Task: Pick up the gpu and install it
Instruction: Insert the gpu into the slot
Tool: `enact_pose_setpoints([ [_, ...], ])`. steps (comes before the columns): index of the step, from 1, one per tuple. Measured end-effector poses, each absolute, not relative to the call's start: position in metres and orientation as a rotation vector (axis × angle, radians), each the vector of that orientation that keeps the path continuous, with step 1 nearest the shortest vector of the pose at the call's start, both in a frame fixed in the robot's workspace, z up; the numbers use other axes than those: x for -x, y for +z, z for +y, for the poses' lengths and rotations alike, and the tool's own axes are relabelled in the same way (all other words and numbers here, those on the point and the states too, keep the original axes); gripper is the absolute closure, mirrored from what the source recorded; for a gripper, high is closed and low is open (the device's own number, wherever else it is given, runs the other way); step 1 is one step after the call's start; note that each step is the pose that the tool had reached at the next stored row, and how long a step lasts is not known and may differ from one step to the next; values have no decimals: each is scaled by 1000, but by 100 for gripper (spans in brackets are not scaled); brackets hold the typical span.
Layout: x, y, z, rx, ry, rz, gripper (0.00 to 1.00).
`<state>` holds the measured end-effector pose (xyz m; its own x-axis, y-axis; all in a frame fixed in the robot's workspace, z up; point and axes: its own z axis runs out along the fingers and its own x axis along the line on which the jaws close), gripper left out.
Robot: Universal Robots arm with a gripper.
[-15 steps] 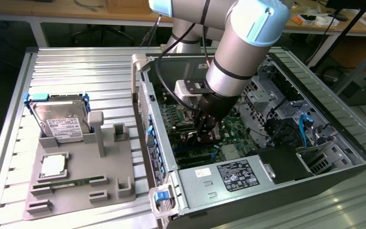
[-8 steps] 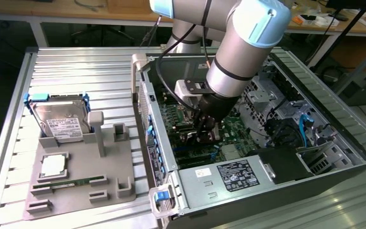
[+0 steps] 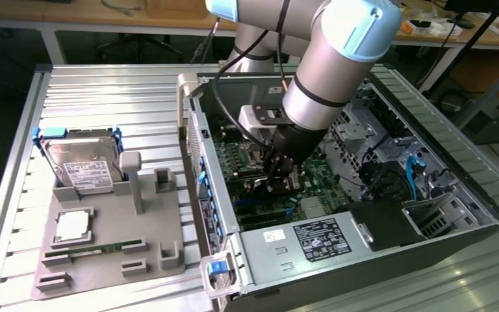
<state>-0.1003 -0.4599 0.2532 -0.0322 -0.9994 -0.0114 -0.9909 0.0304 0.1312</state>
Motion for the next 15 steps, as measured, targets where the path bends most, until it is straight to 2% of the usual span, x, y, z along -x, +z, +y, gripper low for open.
enact_pose_setpoints([
  [15, 90, 253, -460, -2122, -170, -2189, 73],
])
